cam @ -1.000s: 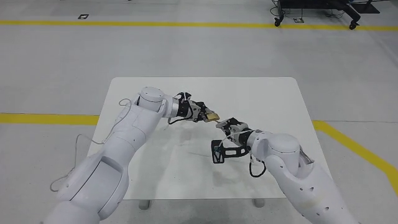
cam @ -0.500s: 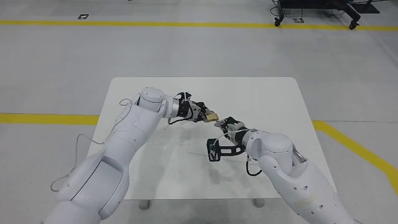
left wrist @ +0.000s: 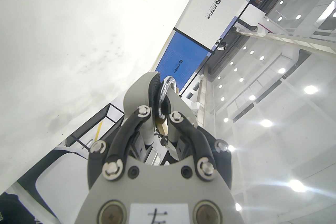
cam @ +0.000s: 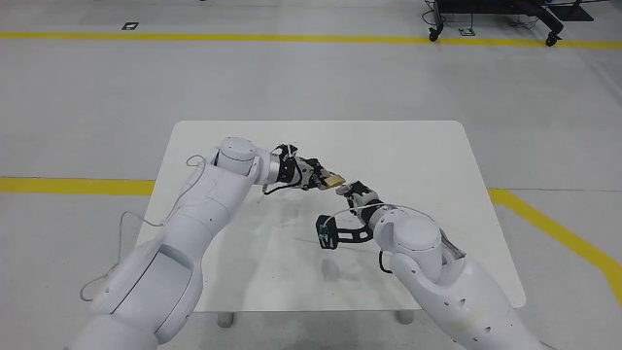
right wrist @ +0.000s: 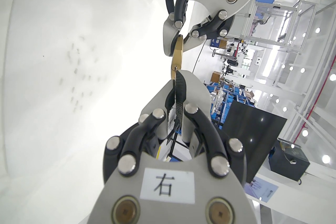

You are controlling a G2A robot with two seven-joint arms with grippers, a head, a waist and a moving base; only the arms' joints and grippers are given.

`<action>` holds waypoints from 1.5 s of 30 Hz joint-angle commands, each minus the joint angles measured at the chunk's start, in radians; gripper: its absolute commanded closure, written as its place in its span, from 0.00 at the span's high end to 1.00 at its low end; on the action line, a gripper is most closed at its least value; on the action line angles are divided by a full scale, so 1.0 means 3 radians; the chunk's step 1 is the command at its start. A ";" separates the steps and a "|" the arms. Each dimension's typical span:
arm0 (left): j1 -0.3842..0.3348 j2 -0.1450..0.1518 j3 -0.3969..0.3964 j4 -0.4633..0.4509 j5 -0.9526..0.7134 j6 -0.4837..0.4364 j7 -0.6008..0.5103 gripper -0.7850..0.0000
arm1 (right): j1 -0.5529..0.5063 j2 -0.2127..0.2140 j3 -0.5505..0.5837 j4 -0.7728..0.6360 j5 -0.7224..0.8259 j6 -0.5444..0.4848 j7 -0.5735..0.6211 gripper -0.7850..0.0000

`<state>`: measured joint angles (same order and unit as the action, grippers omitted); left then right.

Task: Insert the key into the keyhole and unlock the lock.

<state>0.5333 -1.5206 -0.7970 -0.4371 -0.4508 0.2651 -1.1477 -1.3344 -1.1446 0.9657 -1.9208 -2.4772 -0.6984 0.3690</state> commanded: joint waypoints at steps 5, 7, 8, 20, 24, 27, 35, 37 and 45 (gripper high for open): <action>0.0001 -0.0002 -0.0021 0.0001 0.0005 0.0009 0.0002 0.00 | 0.0053 -0.0038 -0.0053 0.0041 0.0020 0.0022 0.0111 0.00; -0.0001 -0.0003 -0.0021 -0.0001 0.0020 0.0012 0.0000 0.00 | 0.0075 -0.0049 -0.0070 0.0058 0.0038 0.0015 0.0111 0.00; 0.0000 -0.0003 -0.0023 -0.0001 0.0024 0.0008 -0.0001 0.00 | 0.0085 -0.0054 -0.0077 0.0067 0.0045 0.0009 0.0114 0.00; 0.0004 -0.0001 -0.0071 0.0009 0.0012 -0.0080 -0.0120 0.00 | 0.0165 -0.0100 -0.0045 0.0127 0.0202 -0.0032 0.0110 0.49; 0.0003 0.0001 -0.0100 0.0018 -0.0011 -0.0103 -0.0116 0.00 | 0.0105 -0.0094 0.0111 0.0058 0.0382 -0.0021 0.0073 1.00; 0.0002 0.0003 -0.0105 0.0016 0.0016 -0.0119 -0.0073 0.00 | 0.0044 -0.0081 0.0235 -0.0001 0.0507 -0.0019 0.0000 1.00; 0.0042 0.0004 -0.0140 -0.0059 0.0060 -0.0319 0.0159 0.00 | 0.0044 -0.0081 0.0235 -0.0001 0.0507 -0.0019 0.0000 1.00; 0.0067 0.0014 -0.0151 -0.0105 0.0101 -0.0521 0.0203 0.00 | 0.0044 -0.0081 0.0235 -0.0001 0.0507 -0.0019 0.0000 1.00; 0.0197 0.0059 -0.0254 -0.0264 0.0132 -0.0996 0.0395 0.00 | -0.0167 -0.0025 0.0825 0.0030 0.1481 0.0005 -0.0921 0.07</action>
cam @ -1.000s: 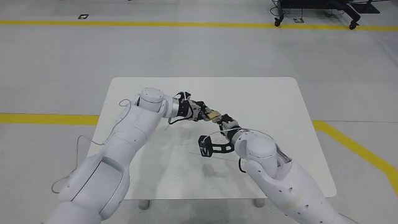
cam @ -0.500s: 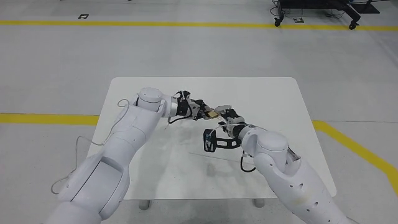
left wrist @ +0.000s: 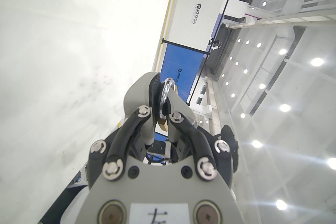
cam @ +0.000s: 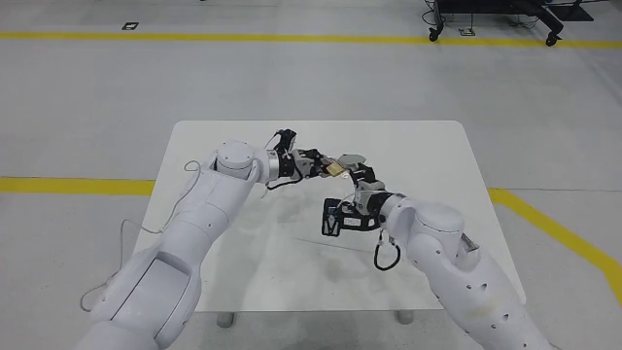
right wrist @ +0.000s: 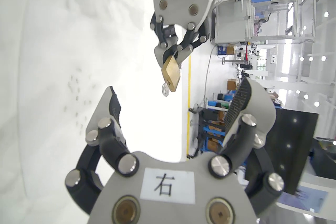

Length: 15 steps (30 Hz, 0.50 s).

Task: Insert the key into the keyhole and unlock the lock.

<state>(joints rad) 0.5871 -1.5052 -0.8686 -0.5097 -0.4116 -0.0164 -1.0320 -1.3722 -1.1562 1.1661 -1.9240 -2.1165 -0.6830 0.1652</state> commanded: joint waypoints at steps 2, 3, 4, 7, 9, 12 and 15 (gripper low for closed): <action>0.0047 0.0023 -0.0050 -0.0059 -0.0006 -0.0131 0.0021 0.00 | -0.0089 0.0041 0.0352 0.0154 0.0609 -0.0221 -0.0585 0.00; 0.0062 0.0030 -0.0070 -0.0077 -0.0020 -0.0160 0.0013 0.00 | -0.0088 0.0057 0.0414 0.0232 0.0712 -0.0390 -0.0716 0.00; 0.0075 0.0038 -0.0089 -0.0092 -0.0036 -0.0177 -0.0001 0.00 | -0.0056 0.0075 0.0454 0.0310 0.0754 -0.0599 -0.0786 0.00; 0.0105 0.0057 -0.0134 -0.0142 -0.0059 -0.0215 -0.0045 0.00 | 0.0042 0.0109 0.0489 0.0481 0.0777 -0.0953 -0.0905 0.00; 0.0125 0.0068 -0.0153 -0.0172 -0.0063 -0.0236 -0.0096 0.00 | 0.0096 0.0118 0.0457 0.0605 0.0775 -0.1045 -0.0924 0.00; 0.0145 0.0082 -0.0177 -0.0211 -0.0062 -0.0264 -0.0159 0.00 | 0.0182 0.0110 0.0378 0.0772 0.0866 -0.1038 -0.0957 0.00; 0.0161 0.0094 -0.0201 -0.0244 -0.0066 -0.0280 -0.0201 0.00 | 0.0261 0.0103 0.0305 0.0873 0.0928 -0.0995 -0.0997 0.00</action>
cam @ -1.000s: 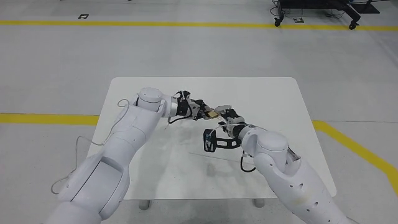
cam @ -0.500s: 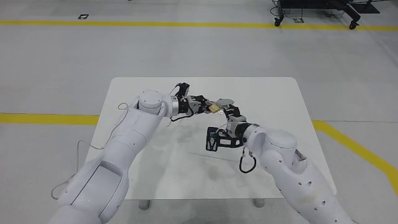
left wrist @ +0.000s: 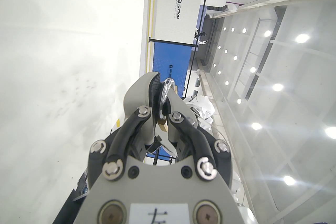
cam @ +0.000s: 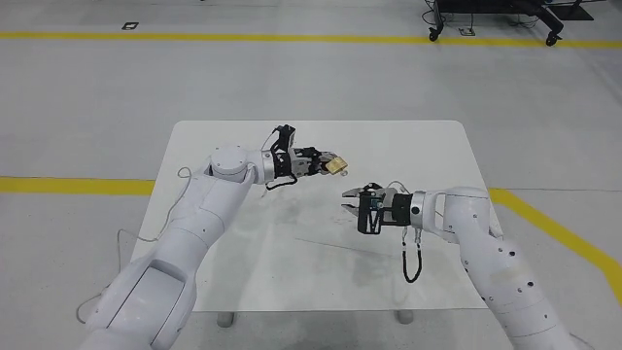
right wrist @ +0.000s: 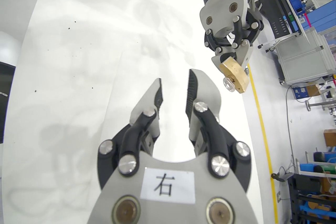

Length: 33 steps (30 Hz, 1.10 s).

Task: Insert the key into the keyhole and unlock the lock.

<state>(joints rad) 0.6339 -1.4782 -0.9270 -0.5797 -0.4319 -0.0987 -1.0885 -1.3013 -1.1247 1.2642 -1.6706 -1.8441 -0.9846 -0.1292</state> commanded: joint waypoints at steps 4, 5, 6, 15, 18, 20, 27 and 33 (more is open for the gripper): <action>0.0025 0.0019 -0.0017 -0.0052 0.0038 -0.0028 -0.0082 0.00 | 0.0135 -0.0004 -0.0087 0.0142 0.0068 0.0033 -0.0059 0.00; 0.0029 0.0022 -0.0020 -0.0059 0.0043 -0.0027 -0.0089 0.00 | 0.0164 -0.0003 -0.0094 0.0176 0.0083 0.0034 -0.0065 0.00; 0.0032 0.0025 -0.0023 -0.0068 0.0051 -0.0029 -0.0096 0.00 | 0.0191 -0.0003 -0.0102 0.0210 0.0100 0.0033 -0.0066 0.00; 0.0069 0.0047 -0.0054 -0.0137 0.0075 -0.0071 -0.0155 0.00 | 0.0389 -0.0003 -0.0183 0.0411 0.0245 0.0021 -0.0020 0.00; 0.0073 0.0050 -0.0059 -0.0148 0.0084 -0.0059 -0.0161 0.00 | 0.0454 -0.0007 -0.0241 0.0427 0.0276 0.0001 0.0022 0.00; 0.0077 0.0051 -0.0063 -0.0156 0.0080 -0.0050 -0.0165 0.00 | 0.0479 -0.0008 -0.0268 0.0433 0.0299 0.0001 0.0039 0.00; 0.0090 0.0055 -0.0087 -0.0163 0.0081 -0.0053 -0.0073 0.00 | 0.0293 0.0053 -0.0208 0.0058 0.0014 0.0243 -0.0209 0.00; 0.0098 0.0042 -0.0068 -0.0188 0.0167 0.0131 0.0282 0.00 | -0.0229 0.0142 -0.0001 -0.0418 -0.0628 0.0965 -0.0295 0.31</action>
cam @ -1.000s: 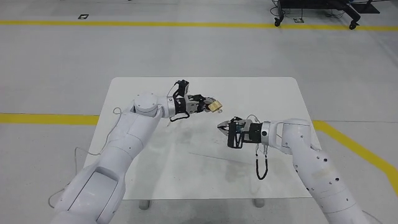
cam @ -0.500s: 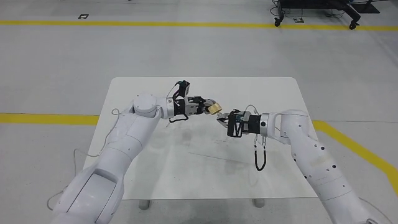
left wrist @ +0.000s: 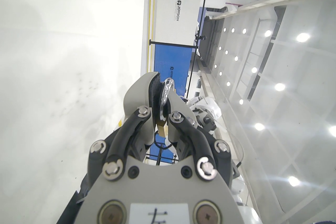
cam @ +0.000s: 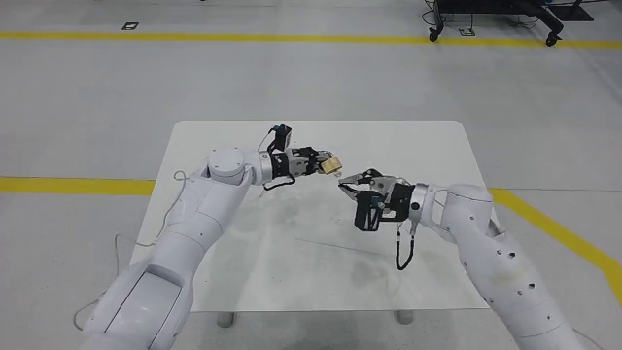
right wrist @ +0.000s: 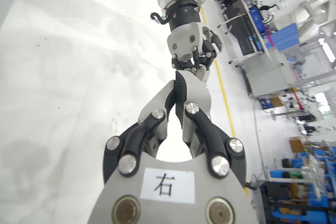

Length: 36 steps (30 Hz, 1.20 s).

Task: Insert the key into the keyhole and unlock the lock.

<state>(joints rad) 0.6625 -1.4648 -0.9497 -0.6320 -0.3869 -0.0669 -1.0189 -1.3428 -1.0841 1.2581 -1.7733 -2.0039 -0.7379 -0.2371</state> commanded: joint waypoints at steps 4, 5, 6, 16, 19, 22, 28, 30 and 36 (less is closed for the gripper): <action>0.0023 -0.0007 0.0007 -0.0044 0.0026 0.0064 0.0131 0.00 | -0.0267 0.0008 -0.0032 -0.0277 -0.0345 0.0382 0.0464 0.32; 0.0028 -0.0008 0.0005 -0.0051 0.0026 0.0079 0.0155 0.00 | -0.0278 0.0003 -0.0073 -0.0304 -0.0386 0.0417 0.0556 0.32; 0.0033 -0.0009 0.0005 -0.0059 0.0028 0.0091 0.0174 0.00 | -0.0277 -0.0004 -0.0120 -0.0318 -0.0405 0.0436 0.0610 0.33; 0.0064 -0.0004 -0.0017 -0.0109 0.0044 0.0113 0.0195 0.00 | -0.0164 -0.0097 -0.0537 -0.0220 -0.0604 0.0932 0.1141 0.23; 0.0068 -0.0002 -0.0025 -0.0114 0.0046 0.0113 0.0188 0.00 | -0.0122 -0.0125 -0.0610 -0.0178 -0.0557 0.1038 0.1175 0.18; 0.0073 -0.0001 -0.0031 -0.0120 0.0047 0.0108 0.0181 0.00 | -0.0071 -0.0142 -0.0645 -0.0125 -0.0541 0.1063 0.1218 0.19; 0.0081 0.0001 -0.0045 -0.0128 0.0041 0.0096 0.0161 0.00 | 0.0012 -0.0168 -0.0655 0.0007 -0.0435 0.1084 0.1268 0.24; 0.0081 0.0002 -0.0047 -0.0130 0.0045 0.0091 0.0148 0.00 | 0.0027 -0.0176 -0.0657 0.0037 -0.0395 0.1093 0.1265 0.22; 0.0078 0.0001 -0.0055 -0.0120 0.0023 0.0092 0.0088 0.00 | 0.0103 -0.0198 -0.0654 0.0138 -0.0273 0.1114 0.1226 0.16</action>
<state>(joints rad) 0.6865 -1.4644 -0.9656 -0.6691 -0.3784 -0.0391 -0.9897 -1.3147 -1.1420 1.0626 -1.7353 -2.0950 -0.4077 0.1332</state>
